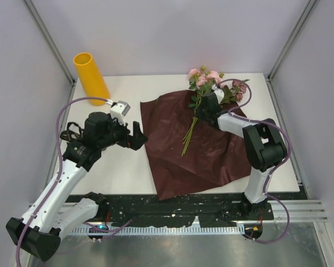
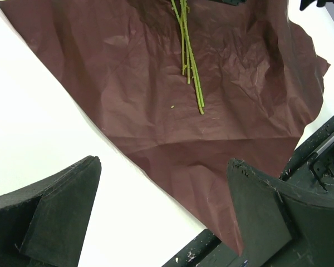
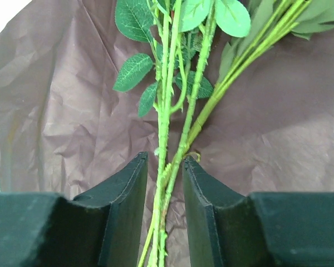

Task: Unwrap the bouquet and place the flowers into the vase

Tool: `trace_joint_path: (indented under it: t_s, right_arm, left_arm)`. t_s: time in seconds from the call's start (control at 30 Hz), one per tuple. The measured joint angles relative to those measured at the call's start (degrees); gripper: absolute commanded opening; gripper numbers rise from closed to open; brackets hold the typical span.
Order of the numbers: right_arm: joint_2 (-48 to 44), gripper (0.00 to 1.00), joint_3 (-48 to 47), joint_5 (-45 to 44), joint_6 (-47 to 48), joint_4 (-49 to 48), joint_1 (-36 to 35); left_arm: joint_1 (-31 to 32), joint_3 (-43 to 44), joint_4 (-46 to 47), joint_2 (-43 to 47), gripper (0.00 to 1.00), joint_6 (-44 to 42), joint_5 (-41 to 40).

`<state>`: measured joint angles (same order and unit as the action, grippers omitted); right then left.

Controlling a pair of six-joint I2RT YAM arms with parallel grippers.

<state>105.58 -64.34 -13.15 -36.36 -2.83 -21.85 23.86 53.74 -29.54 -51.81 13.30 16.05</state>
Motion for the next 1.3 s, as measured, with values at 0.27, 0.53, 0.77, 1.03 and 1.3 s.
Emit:
trace_joint_path:
  t_s: [0.27,0.53,0.77,1.03,1.3]
  right_arm:
    - [3.8,0.33,-4.6,1.4,-0.3,0.6,0.2]
    - [5.4,0.32,-6.7,1.2,-1.4,2.6,0.2]
    - [6.8,0.31,-7.6,0.8,-1.7,4.7,0.2]
    - [8.9,0.29,-9.0,0.8,-2.1,5.1,0.2]
    - [9.6,0.12,-9.5,0.8,-2.9,5.3,0.2]
  left_arm:
    - [0.0,0.0,-0.1,-0.2,0.98,0.0,0.0]
    - [0.0,0.0,-0.1,-0.2,0.97,0.0,0.0]
    - [0.0,0.0,-0.1,-0.2,0.97,0.0,0.0]
    - [0.0,0.0,-0.1,-0.2,0.96,0.0,0.0]
    - [0.0,0.0,-0.1,-0.2,0.95,-0.1,0.2]
